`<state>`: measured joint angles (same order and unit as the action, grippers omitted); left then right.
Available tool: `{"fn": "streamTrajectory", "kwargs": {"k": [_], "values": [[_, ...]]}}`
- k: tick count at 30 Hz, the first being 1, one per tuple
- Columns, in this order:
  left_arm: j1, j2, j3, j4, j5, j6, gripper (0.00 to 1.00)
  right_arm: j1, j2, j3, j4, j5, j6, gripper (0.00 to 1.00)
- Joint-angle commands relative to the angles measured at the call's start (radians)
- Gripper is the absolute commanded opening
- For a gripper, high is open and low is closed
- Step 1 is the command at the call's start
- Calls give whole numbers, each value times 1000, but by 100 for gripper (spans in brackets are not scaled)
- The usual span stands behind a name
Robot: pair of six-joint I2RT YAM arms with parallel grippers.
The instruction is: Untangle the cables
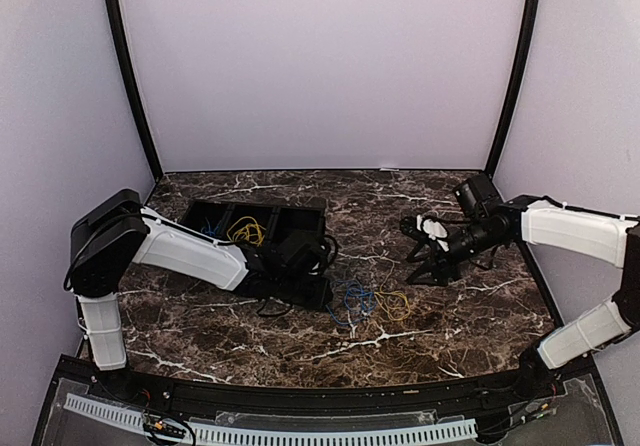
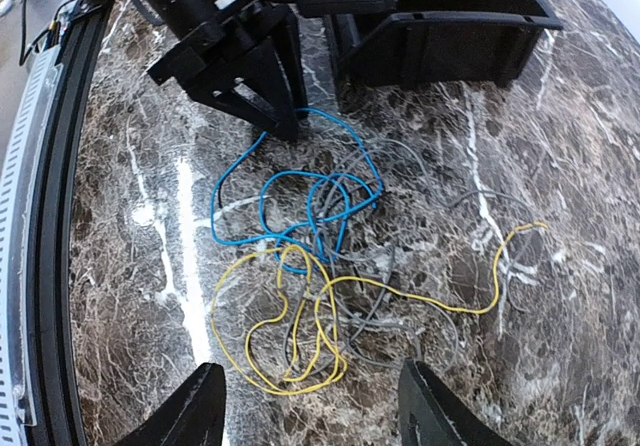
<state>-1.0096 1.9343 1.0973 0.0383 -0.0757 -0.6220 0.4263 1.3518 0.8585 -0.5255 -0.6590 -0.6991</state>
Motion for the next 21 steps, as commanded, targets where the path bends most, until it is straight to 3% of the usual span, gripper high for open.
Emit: {"fn": "streamTrajectory", "kwargs": {"k": [1,9,13,17,21], "values": [[11,1,-9,50,52,-10,21,87,33,50,-21,66,-42,61],[12,-57,-51,84,74,6,0,226,112,82,44,173,-31,66],[12,-161,-114,121,74,-6,0,278,160,104,95,195,-42,75],[12,-261,-178,174,110,-19,0,321,174,89,203,201,-54,91],[12,-299,-200,192,182,-32,0,347,215,108,265,164,-65,95]]}}
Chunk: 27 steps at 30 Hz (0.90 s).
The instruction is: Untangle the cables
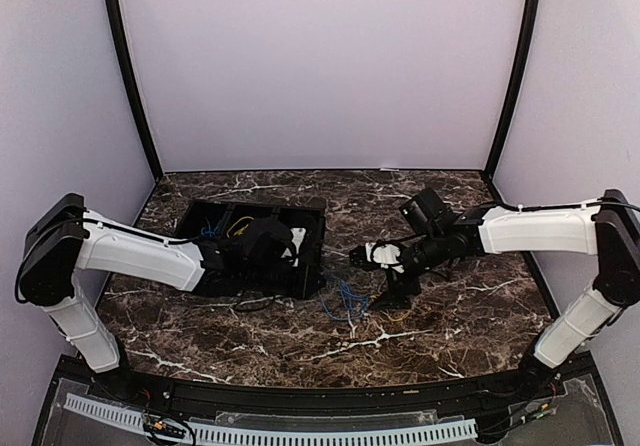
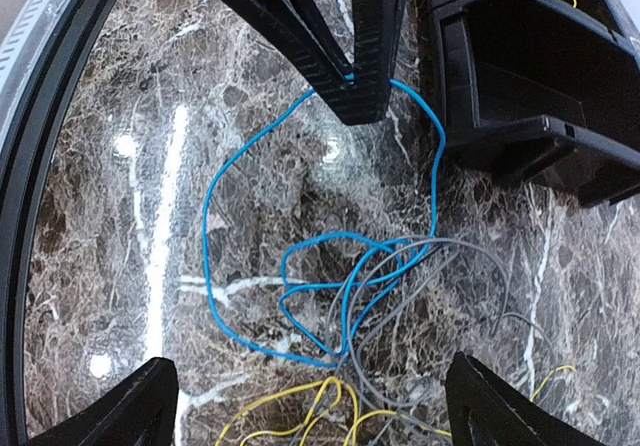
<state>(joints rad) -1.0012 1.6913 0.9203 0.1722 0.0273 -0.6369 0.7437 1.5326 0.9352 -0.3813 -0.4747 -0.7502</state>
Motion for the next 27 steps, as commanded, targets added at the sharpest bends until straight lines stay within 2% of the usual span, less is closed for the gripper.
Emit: {"fn": "streamTrajectory", "kwargs": {"k": [1,11,13,15,17,19,20,22,27], "values": [[4,-58,-22,56,86,-22,0,37,53,45,125,-22,-20,96],[4,-138,-93,147,98,-101,0,60,242,112,224,-111,17,98],[4,-162,-105,154,99,-111,0,63,279,131,212,-131,26,94],[4,-192,-117,153,86,-113,0,63,313,157,177,-154,27,86],[4,-230,-126,141,68,-108,0,64,342,169,163,-151,35,72],[4,-272,-128,113,46,-101,0,63,363,178,162,-122,53,53],[4,-301,-122,97,36,-99,0,63,371,180,163,-106,58,38],[3,-339,-108,47,6,-92,0,62,388,187,162,-70,67,21],[2,-465,-88,-68,-86,-49,0,56,414,194,133,-42,71,15]]}}
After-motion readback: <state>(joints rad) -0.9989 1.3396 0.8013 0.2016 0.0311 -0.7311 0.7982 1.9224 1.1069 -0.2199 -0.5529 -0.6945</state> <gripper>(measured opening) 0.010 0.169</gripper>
